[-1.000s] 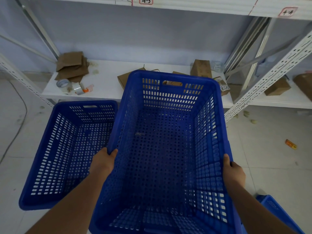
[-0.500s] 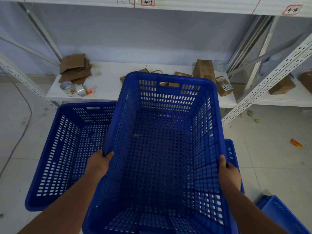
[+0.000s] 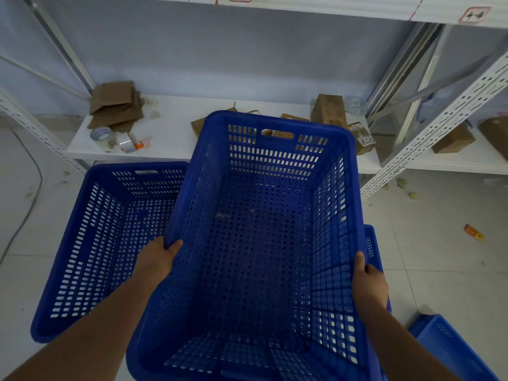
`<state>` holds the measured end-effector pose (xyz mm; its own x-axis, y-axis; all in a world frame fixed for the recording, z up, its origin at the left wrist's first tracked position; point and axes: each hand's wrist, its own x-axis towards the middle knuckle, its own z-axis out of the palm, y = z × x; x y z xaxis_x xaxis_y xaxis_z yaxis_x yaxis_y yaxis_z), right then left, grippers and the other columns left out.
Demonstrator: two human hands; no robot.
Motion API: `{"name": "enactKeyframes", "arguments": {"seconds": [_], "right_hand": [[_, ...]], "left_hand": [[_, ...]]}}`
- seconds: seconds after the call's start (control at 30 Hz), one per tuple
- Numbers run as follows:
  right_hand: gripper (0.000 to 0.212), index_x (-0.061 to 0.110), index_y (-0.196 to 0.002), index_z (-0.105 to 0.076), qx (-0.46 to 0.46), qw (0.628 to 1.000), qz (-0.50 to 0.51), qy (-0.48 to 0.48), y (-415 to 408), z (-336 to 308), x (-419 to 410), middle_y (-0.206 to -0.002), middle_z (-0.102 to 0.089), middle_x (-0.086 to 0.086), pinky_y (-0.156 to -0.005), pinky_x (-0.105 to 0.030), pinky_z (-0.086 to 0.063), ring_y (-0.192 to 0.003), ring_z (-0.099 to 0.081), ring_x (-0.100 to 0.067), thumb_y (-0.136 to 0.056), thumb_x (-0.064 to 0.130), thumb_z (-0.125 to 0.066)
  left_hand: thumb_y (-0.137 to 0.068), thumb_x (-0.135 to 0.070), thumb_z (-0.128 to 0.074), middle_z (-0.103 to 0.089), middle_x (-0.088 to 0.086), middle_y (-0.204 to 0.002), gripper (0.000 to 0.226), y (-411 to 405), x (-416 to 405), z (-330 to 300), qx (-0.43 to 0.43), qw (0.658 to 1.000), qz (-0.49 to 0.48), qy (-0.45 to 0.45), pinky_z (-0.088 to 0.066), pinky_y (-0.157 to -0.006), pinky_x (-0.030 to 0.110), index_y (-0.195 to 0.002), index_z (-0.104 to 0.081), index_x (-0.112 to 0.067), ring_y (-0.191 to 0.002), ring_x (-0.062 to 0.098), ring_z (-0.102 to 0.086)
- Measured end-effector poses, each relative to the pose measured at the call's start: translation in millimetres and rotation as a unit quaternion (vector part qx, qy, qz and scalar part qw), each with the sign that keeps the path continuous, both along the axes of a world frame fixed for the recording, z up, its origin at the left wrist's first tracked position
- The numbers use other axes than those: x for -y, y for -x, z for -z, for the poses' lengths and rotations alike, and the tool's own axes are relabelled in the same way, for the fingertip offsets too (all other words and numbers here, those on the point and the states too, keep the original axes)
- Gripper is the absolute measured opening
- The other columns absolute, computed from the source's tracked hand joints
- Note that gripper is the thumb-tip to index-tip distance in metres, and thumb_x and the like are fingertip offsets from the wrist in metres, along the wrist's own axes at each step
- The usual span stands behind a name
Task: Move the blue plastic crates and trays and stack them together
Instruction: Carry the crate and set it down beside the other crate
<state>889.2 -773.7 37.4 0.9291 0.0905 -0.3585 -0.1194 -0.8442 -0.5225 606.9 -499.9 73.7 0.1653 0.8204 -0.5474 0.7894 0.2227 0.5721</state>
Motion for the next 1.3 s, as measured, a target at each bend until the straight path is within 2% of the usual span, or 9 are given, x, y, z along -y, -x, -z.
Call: {"name": "enactKeyframes", "arguments": {"seconds": [0.1,0.27,0.33,0.43,0.53,0.63,0.87,1.13,1.3], "right_hand": [[0.059,0.013,-0.061,-0.044,-0.007,1.000,0.002,0.004,3.9,1.8,-0.3,-0.064,-0.053,-0.011,-0.050,-0.029,-0.035,-0.057,-0.050,-0.024,-0.091,0.060,-0.025],[0.061,0.011,-0.063,-0.047,0.010,1.000,0.002,0.019,1.0,2.9,1.6,-0.065,-0.054,-0.012,-0.048,-0.028,-0.032,-0.058,-0.051,-0.025,-0.091,0.061,-0.024],[0.061,0.010,-0.067,-0.049,0.014,0.999,-0.002,0.035,-1.6,2.0,1.4,-0.068,-0.055,-0.012,-0.049,-0.030,-0.033,-0.062,-0.052,-0.027,-0.091,0.060,-0.023],[0.061,0.009,-0.071,-0.052,0.015,0.999,-0.005,0.036,-6.5,1.3,0.4,-0.068,-0.055,-0.012,-0.052,-0.032,-0.036,-0.065,-0.054,-0.029,-0.091,0.059,-0.025],[0.061,0.006,-0.073,-0.054,0.027,0.999,-0.018,0.043,-16.2,-0.9,-1.8,-0.066,-0.054,-0.011,-0.049,-0.030,-0.033,-0.059,-0.050,-0.025,-0.092,0.057,-0.026],[0.060,0.008,-0.068,-0.051,0.032,0.998,-0.027,0.044,-31.9,-3.7,-3.8,-0.067,-0.054,-0.013,-0.050,-0.030,-0.035,-0.059,-0.050,-0.026,-0.092,0.057,-0.027],[0.060,0.009,-0.065,-0.051,0.030,0.997,-0.051,0.046,-71.3,-8.7,-9.4,-0.066,-0.052,-0.012,-0.062,-0.035,-0.039,-0.060,-0.049,-0.028,-0.092,0.058,-0.029],[0.059,0.008,-0.071,-0.052,0.001,0.999,-0.044,0.029,-69.9,-11.8,-12.7,-0.068,-0.054,-0.011,-0.064,-0.037,-0.041,-0.067,-0.053,-0.031,-0.092,0.058,-0.030],[0.061,0.006,-0.074,-0.054,-0.002,0.999,-0.033,0.030,-62.2,-12.9,-15.4,-0.076,-0.058,-0.017,-0.065,-0.037,-0.044,-0.071,-0.055,-0.034,-0.092,0.058,-0.029]], "left_hand": [[-0.095,-0.033,-0.054,-0.062,0.022,-0.112,0.042,-0.4,-3.2,-2.4,-0.001,1.000,-0.004,0.005,-0.047,-0.087,0.038,-0.116,-0.057,0.003,-0.098,0.034,-0.058],[-0.095,-0.032,-0.054,-0.046,-0.002,-0.071,0.031,-2.7,-0.7,7.9,0.006,1.000,-0.017,0.001,-0.042,-0.073,0.034,-0.069,-0.042,-0.022,-0.065,0.017,-0.047],[-0.095,-0.031,-0.054,-0.042,-0.006,-0.069,0.023,-2.7,1.0,11.7,0.022,0.999,-0.026,-0.003,-0.039,-0.072,0.032,-0.078,-0.051,-0.016,-0.060,0.011,-0.042],[-0.095,-0.030,-0.054,-0.052,-0.002,-0.078,0.029,-6.0,5.3,8.4,0.034,0.999,-0.029,-0.015,-0.038,-0.075,0.031,-0.108,-0.059,-0.005,-0.076,0.024,-0.054],[-0.095,-0.030,-0.054,-0.050,-0.002,-0.080,0.020,-10.8,9.7,10.5,0.040,0.998,-0.033,-0.028,-0.038,-0.073,0.028,-0.078,-0.048,-0.023,-0.074,0.020,-0.053],[-0.096,-0.033,-0.052,-0.048,-0.006,-0.076,0.019,-16.9,16.5,15.4,0.035,0.998,-0.036,-0.035,-0.040,-0.061,0.024,-0.085,-0.047,-0.018,-0.064,0.009,-0.045],[-0.096,-0.035,-0.049,-0.061,0.013,-0.090,0.029,-35.9,35.5,15.7,0.025,0.998,-0.055,-0.023,-0.051,-0.075,0.039,-0.092,-0.055,-0.007,-0.080,0.028,-0.059],[-0.096,-0.034,-0.050,-0.054,0.003,-0.085,0.021,-34.1,29.7,17.5,-0.011,0.998,-0.025,-0.060,-0.045,-0.072,0.031,-0.090,-0.048,-0.014,-0.073,0.019,-0.051],[-0.095,-0.036,-0.050,-0.062,0.012,-0.090,0.032,-30.8,19.7,15.5,-0.063,0.996,0.010,-0.070,-0.044,-0.068,0.032,-0.092,-0.058,-0.006,-0.061,0.014,-0.046]]}}
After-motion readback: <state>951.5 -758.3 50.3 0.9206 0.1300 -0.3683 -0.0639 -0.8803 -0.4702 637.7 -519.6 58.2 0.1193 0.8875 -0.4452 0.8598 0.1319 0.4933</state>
